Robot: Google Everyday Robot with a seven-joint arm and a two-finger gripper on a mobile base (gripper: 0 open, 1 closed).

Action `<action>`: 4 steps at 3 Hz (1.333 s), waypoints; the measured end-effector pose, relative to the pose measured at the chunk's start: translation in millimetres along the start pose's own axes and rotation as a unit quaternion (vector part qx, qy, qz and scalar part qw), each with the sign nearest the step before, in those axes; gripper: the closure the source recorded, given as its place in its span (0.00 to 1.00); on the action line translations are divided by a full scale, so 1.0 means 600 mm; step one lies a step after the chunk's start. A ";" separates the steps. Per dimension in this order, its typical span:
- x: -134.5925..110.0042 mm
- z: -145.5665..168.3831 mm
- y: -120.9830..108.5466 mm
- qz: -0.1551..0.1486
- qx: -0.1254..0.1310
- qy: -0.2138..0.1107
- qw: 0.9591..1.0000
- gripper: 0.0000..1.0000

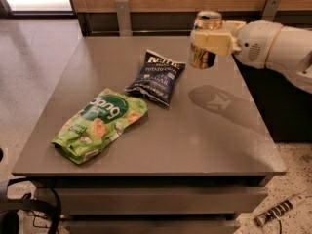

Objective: Move orange can near green rice chip bag

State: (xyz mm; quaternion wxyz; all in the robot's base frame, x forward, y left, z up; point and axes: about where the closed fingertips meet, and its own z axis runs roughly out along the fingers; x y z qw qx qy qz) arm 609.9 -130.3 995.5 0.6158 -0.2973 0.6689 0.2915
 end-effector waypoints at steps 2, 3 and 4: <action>0.051 0.034 0.111 0.010 -0.054 -0.013 0.998 1.00; 0.082 0.040 0.171 -0.011 -0.085 -0.021 0.996 1.00; 0.095 0.039 0.196 -0.016 -0.095 -0.018 0.995 1.00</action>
Offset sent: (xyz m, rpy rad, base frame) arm -0.0688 0.0948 -0.0537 0.0472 -0.0702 0.2115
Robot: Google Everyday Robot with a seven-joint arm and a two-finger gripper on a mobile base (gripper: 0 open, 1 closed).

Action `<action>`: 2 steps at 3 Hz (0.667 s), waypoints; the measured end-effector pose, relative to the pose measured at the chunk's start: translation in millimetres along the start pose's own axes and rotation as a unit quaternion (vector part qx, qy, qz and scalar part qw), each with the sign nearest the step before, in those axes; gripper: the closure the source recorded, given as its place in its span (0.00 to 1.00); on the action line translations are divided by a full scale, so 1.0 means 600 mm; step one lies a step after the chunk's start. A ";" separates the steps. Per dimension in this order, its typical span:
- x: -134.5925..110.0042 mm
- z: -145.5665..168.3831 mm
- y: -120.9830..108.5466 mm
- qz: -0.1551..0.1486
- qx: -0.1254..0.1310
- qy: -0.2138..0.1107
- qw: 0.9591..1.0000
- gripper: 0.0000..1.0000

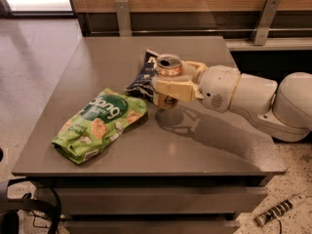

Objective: Move orange can near green rice chip bag

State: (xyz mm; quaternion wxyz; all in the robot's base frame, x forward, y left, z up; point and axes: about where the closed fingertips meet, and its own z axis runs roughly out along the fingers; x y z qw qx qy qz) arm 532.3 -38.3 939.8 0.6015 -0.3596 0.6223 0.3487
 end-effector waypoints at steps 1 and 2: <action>0.009 -0.010 0.032 0.001 0.015 0.013 1.000 1.00; 0.030 -0.025 0.060 0.007 0.037 0.024 0.999 1.00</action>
Offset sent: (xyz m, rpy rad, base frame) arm -0.0555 -0.0015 -0.0275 -0.0525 0.0537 -0.1227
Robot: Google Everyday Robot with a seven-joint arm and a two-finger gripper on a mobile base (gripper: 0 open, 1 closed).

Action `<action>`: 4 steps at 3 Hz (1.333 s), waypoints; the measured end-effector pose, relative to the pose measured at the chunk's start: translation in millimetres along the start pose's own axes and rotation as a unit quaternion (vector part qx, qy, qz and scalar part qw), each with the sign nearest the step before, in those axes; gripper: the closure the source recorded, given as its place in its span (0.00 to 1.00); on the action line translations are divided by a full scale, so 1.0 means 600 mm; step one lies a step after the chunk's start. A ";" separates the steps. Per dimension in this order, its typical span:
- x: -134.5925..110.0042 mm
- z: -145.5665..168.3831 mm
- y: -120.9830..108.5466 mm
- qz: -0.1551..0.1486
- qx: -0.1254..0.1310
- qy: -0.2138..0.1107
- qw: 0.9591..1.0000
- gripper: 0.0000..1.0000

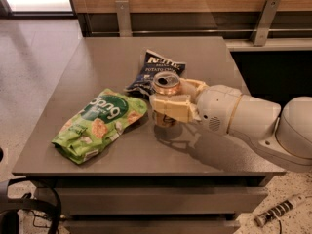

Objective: Move orange can near green rice chip bag

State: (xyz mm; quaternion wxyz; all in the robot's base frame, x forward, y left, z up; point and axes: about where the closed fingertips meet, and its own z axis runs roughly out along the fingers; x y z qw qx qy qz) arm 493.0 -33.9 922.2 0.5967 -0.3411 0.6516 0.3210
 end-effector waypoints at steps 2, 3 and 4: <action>0.029 0.007 0.015 0.008 -0.007 -0.017 1.000 1.00; 0.053 0.017 0.009 0.022 -0.019 -0.031 0.999 1.00; 0.063 0.021 0.007 0.027 -0.022 -0.032 0.999 1.00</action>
Offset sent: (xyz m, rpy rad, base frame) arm 0.0044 0.0096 -0.0420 0.1273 -0.0188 0.0715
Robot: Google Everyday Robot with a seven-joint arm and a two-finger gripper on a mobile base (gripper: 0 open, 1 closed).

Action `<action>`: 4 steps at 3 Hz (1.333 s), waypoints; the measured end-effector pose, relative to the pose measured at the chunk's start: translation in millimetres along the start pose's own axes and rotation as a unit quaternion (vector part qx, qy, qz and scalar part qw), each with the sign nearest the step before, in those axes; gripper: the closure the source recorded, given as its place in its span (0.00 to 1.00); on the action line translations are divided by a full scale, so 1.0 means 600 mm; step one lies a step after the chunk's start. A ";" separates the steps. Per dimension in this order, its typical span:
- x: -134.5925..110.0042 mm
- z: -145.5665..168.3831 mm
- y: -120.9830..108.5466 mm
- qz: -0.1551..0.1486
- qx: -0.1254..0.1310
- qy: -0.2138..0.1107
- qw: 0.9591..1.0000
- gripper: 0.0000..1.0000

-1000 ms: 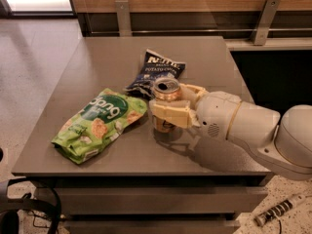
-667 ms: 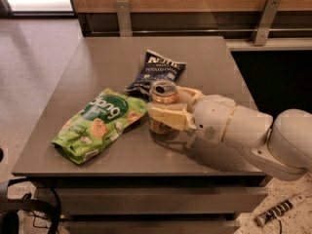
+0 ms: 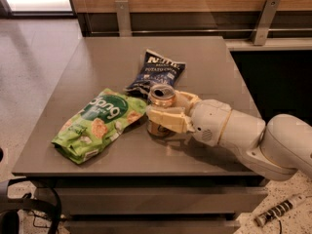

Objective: Move orange can near green rice chip bag

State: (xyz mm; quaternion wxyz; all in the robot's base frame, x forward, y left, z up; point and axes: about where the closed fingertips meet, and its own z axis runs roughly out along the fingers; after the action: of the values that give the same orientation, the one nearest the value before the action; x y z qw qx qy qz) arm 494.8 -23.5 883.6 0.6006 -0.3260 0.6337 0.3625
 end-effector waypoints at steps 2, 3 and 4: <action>-0.002 0.005 0.005 -0.001 -0.004 0.000 1.000 0.54; -0.003 0.007 0.007 -0.002 -0.005 0.001 1.000 0.32; -0.004 0.010 0.010 -0.003 -0.007 0.001 1.000 0.08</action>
Offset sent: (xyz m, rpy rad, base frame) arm -0.0003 0.0015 0.0004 -0.0005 -0.0007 0.0026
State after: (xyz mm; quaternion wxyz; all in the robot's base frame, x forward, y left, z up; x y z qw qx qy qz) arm 493.0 -15.4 886.0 0.5988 -0.3321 0.6307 0.3652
